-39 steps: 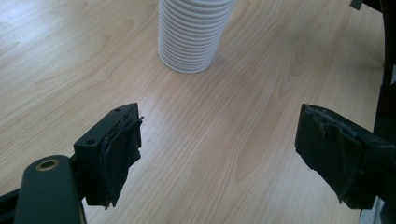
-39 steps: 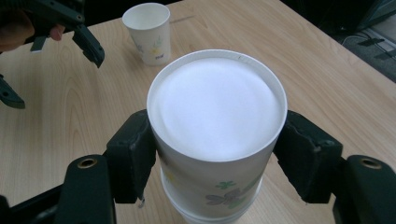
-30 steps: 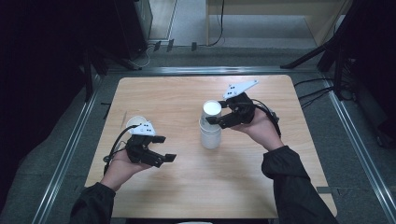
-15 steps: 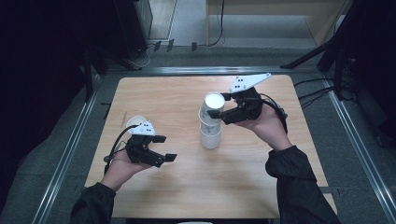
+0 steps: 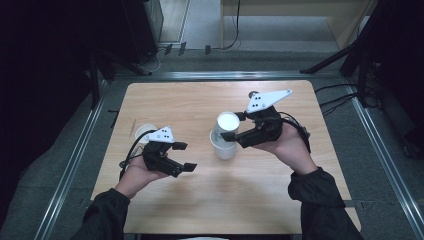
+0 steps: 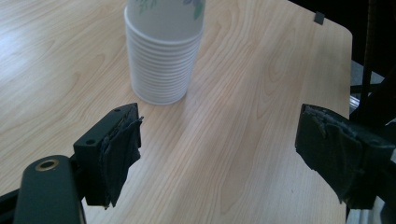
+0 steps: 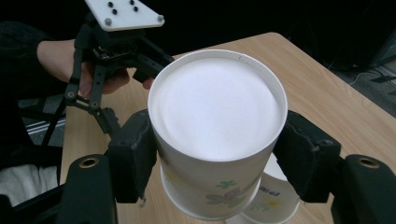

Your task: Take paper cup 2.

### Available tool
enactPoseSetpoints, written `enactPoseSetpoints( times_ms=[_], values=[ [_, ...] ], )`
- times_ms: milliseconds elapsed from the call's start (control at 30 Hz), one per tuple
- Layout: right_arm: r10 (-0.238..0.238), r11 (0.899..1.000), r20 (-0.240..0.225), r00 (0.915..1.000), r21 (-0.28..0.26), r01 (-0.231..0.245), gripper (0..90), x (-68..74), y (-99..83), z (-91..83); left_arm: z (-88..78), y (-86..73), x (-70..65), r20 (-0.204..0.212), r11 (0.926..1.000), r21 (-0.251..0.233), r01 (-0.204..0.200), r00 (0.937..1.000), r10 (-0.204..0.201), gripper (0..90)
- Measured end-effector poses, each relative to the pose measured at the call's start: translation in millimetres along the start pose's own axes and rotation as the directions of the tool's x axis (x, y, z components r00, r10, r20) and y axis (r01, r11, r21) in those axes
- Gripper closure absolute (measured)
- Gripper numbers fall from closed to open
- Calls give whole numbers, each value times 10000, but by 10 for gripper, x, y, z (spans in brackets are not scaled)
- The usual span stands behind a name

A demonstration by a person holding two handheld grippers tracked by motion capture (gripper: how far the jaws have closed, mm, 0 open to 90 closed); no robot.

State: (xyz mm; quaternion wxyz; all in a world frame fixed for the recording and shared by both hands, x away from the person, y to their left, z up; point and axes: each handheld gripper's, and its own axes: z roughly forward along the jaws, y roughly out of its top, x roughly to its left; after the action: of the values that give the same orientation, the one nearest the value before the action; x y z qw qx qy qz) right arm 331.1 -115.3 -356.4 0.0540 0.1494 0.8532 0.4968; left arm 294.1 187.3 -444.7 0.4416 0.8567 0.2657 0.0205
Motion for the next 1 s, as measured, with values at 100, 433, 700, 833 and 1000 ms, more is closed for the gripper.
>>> enactPoseSetpoints(
  times_ms=[100,433,700,833,1000],
  values=[
    [64,10000,-60,10000,18,-64,334,55,-85,-27,63,58,-4,240,9998,-19,-183,9995,184,144],
    [222,9992,-214,9995,351,-215,334,198,-323,-8,262,220,-56,809,9973,-44,-729,9940,730,144],
    [364,9979,-498,9981,551,-336,334,242,-514,121,387,258,-110,1362,9949,-51,-1010,9855,1008,144],
    [480,9977,-642,9968,512,-448,334,243,-564,169,440,270,-139,1659,9949,-224,-988,9809,1012,144],
    [590,9974,-956,9937,470,-548,335,248,-581,237,477,260,-175,1787,9937,-163,-1112,9775,1123,144]
  ],
)
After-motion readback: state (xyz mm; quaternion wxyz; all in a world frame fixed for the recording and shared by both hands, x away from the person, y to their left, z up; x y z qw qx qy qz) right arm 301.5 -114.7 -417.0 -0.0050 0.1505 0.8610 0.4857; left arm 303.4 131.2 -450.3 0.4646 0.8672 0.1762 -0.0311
